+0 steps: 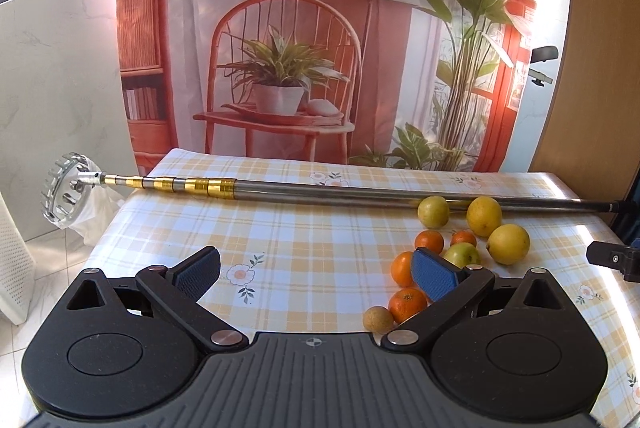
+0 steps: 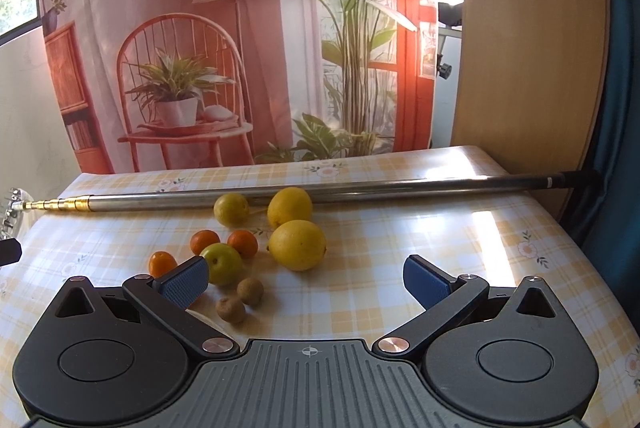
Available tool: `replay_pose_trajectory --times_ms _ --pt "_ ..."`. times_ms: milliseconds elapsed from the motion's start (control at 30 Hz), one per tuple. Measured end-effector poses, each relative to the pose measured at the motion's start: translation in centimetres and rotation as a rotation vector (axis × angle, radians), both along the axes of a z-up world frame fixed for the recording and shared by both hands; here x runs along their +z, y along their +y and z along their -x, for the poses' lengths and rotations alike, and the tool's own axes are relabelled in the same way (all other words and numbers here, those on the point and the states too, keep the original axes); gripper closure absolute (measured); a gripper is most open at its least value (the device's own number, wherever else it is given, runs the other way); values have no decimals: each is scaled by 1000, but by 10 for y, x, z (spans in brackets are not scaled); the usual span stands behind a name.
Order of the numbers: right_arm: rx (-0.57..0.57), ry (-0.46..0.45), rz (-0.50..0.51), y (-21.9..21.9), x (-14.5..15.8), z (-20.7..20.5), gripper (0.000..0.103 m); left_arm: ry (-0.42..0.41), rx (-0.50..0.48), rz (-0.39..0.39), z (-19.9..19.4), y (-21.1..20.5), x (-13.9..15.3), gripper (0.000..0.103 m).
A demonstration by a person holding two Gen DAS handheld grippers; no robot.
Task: Organize fruits
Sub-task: 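Lower the left tool to the fruit pile and grasp a small brown kiwi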
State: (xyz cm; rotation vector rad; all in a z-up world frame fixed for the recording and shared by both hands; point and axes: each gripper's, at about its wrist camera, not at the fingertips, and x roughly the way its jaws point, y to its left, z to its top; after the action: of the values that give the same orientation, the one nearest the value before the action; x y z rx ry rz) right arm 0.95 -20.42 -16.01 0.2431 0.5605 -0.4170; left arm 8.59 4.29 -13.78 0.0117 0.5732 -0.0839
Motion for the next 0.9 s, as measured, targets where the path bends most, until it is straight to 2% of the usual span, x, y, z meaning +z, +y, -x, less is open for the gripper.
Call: replay_pose_trajectory --times_ms 67,233,267,300,333,500,600,733,833,900 --pt "0 9 9 1 -2 -2 0 -5 -11 -16 -1 -1 -3 6" --pt "7 27 45 5 -7 -8 0 27 -70 16 -7 2 -12 12" --pt "9 26 47 5 -8 -8 0 31 -81 24 -8 3 -15 16" --pt "12 26 46 5 -8 -9 0 31 -78 28 -9 4 -16 27" --pt "17 28 41 5 -10 -10 0 33 -74 32 -9 5 -19 32" --pt "32 36 6 0 -15 -14 0 75 -58 68 -18 11 -31 29" --pt "42 33 -10 -2 -18 -17 0 25 -59 106 -16 14 -35 28" --pt "49 32 -39 -6 -23 -21 0 -12 -100 99 -17 10 -39 25" --pt "52 32 -52 -8 -27 -23 0 46 -151 104 -25 6 -44 25" --pt "59 28 -60 -10 -29 -25 0 68 -180 76 -29 2 -47 25"
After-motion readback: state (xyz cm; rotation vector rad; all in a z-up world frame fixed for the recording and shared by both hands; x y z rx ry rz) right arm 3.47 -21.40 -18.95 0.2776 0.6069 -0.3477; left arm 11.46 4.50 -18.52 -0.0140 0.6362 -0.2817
